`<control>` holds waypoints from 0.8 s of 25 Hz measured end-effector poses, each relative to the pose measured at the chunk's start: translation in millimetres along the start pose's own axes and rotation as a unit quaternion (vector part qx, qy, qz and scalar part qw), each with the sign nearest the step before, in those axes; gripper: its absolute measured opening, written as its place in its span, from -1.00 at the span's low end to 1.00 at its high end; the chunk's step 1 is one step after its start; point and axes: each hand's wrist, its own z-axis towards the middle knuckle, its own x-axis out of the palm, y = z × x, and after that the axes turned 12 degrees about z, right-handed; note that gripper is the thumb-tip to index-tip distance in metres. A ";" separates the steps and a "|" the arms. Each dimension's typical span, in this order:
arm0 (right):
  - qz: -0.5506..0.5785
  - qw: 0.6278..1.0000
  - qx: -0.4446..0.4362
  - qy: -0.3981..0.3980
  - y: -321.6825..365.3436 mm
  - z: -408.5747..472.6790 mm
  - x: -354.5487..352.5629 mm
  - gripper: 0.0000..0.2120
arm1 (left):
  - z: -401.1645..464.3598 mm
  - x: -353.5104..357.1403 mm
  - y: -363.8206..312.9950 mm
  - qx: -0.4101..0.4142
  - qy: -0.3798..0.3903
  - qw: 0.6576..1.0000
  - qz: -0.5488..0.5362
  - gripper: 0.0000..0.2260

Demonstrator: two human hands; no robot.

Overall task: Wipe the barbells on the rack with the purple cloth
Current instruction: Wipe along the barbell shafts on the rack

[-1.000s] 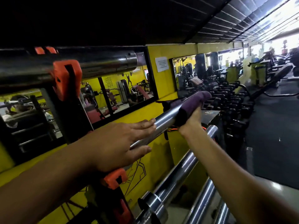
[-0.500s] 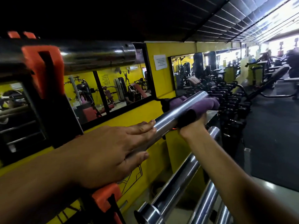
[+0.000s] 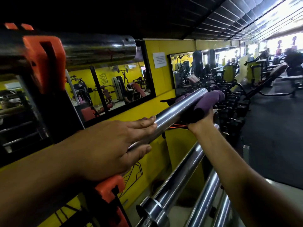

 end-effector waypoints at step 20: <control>-0.168 0.985 -0.048 -0.015 -34.2 -66.3 25.5 -0.44 | -5.0 -4.3 -6.7 -0.034 -0.011 0.999 -0.007 -0.45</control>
